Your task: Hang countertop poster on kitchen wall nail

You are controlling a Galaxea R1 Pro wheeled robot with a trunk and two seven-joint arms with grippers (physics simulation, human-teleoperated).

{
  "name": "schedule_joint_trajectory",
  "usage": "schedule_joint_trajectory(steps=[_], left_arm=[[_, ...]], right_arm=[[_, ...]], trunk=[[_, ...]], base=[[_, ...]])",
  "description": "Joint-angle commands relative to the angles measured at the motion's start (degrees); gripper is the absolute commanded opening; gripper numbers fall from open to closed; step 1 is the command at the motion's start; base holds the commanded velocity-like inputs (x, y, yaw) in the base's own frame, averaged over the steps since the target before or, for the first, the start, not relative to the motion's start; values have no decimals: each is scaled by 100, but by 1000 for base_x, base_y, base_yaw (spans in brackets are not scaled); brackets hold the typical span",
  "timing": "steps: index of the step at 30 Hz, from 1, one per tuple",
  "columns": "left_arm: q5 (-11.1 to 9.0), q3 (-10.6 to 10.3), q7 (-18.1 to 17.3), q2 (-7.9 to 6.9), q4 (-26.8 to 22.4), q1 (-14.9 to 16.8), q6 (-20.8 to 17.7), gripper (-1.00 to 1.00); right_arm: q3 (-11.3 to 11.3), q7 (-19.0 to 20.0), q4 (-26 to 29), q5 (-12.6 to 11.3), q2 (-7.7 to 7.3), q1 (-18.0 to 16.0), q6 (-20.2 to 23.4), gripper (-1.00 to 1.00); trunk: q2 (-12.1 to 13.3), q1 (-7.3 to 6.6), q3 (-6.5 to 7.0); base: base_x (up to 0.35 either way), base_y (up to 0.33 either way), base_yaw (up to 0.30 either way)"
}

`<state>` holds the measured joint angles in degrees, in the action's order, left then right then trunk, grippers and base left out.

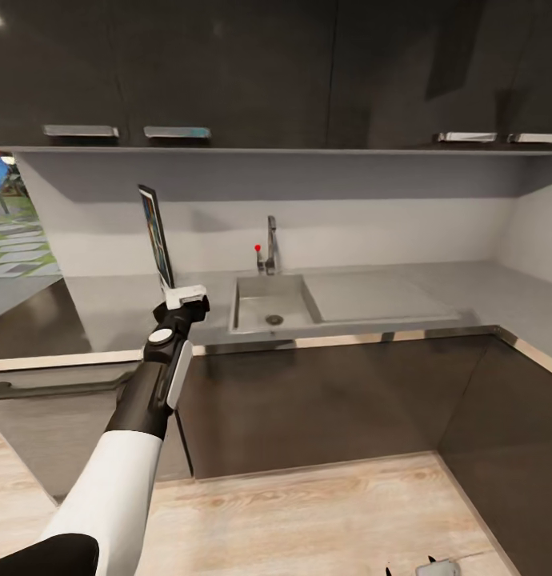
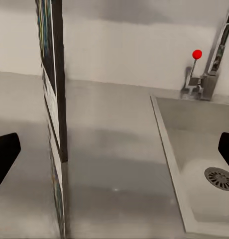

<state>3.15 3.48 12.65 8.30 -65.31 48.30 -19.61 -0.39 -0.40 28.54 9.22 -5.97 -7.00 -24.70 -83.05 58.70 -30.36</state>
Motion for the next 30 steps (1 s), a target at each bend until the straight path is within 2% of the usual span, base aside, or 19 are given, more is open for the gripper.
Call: schedule_joint_trajectory(steps=[1, 7, 9, 11, 15, 18, 21, 30], left_arm=[[50, 10, 2, 5, -4, 4, -34, 100], [121, 25, 105, -6, 77, 4, -56, 100], [220, 23, 449, -100, 313, 228, -78, 100], [277, 24, 625, -223, 516, 428, -88, 100], [300, 27, 707, -297, 799, 607, -81, 100], [299, 29, 738, -403, 1229, 778, -48, 100], [280, 30, 744, -494, 1452, 882, -33, 100], [263, 40, 747, -578, 1661, 982, 111, 100]], right_arm=[[-5, -4, -4, 36, -1, -3, -14, 100], [-5, -4, -6, 40, -1, -3, -9, 100], [-5, -4, -6, 43, -1, -3, -5, 100], [-5, -4, -11, 44, -1, -3, -2, 100], [-5, -4, -109, 42, -1, -3, 0, 100], [-5, -4, -196, 40, -1, -3, -6, 100], [-5, -4, -214, 43, -1, -3, -8, 100], [-1, -4, -225, 42, 4, -3, -14, 100]], trunk=[[-3, 3, -6], [-3, 3, -6], [-3, 3, -6], [-3, 3, -6], [-3, 3, -6], [-3, 3, -6], [-3, 3, -6], [-3, 3, -6]], base=[[327, -124, 0], [177, -69, 0], [35, -14, 0], [14, -6, 0], [6, -2, 0], [1, 0, 0], [0, 0, 0], [0, 0, 0]])
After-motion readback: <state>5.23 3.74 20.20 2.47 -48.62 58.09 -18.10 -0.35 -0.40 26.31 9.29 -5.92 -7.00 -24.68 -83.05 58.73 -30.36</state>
